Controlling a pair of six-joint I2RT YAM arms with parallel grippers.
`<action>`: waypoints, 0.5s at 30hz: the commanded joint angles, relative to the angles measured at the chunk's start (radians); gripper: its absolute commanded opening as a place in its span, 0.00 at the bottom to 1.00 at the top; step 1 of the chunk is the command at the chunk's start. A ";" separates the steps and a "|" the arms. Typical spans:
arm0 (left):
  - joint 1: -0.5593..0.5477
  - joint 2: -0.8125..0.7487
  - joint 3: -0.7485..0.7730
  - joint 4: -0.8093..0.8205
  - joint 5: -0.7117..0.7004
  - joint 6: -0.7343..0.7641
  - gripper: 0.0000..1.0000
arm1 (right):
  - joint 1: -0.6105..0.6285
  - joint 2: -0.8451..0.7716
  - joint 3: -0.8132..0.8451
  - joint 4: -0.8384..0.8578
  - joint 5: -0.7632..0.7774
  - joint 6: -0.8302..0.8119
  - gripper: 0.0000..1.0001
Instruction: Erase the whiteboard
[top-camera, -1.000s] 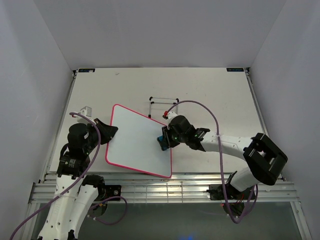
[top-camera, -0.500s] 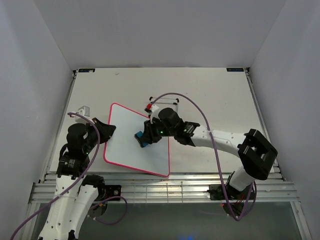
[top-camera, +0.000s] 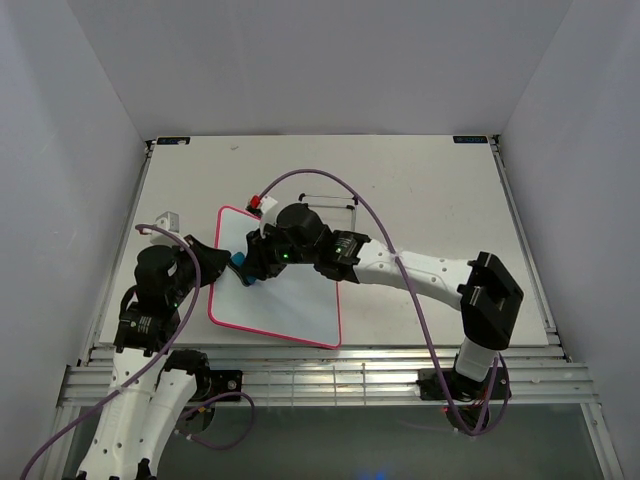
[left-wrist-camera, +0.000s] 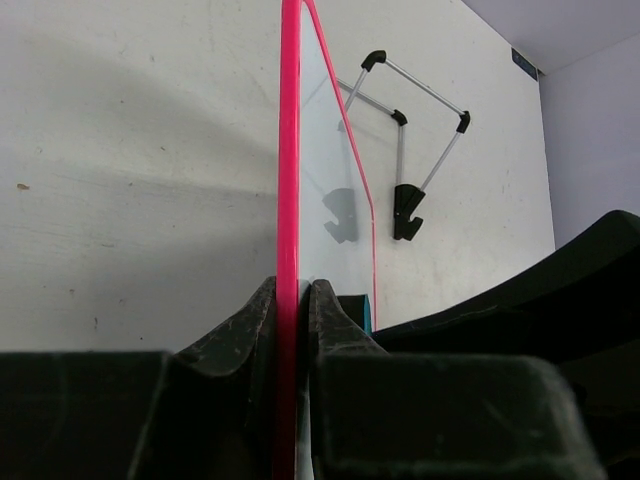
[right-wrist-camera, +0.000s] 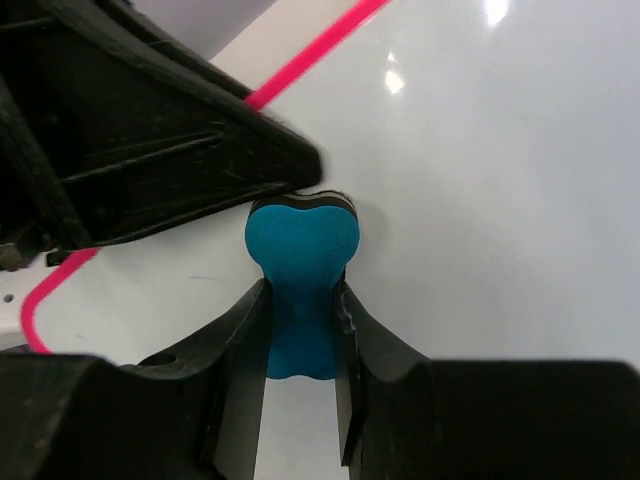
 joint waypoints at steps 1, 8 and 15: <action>-0.020 -0.005 -0.003 -0.012 0.085 0.062 0.00 | -0.052 0.047 -0.082 -0.087 0.131 -0.046 0.08; -0.020 -0.012 -0.004 -0.009 0.088 0.064 0.00 | -0.167 -0.040 -0.349 -0.038 0.101 -0.034 0.08; -0.020 -0.002 -0.003 -0.009 0.099 0.068 0.00 | -0.294 -0.275 -0.531 -0.015 0.078 -0.037 0.08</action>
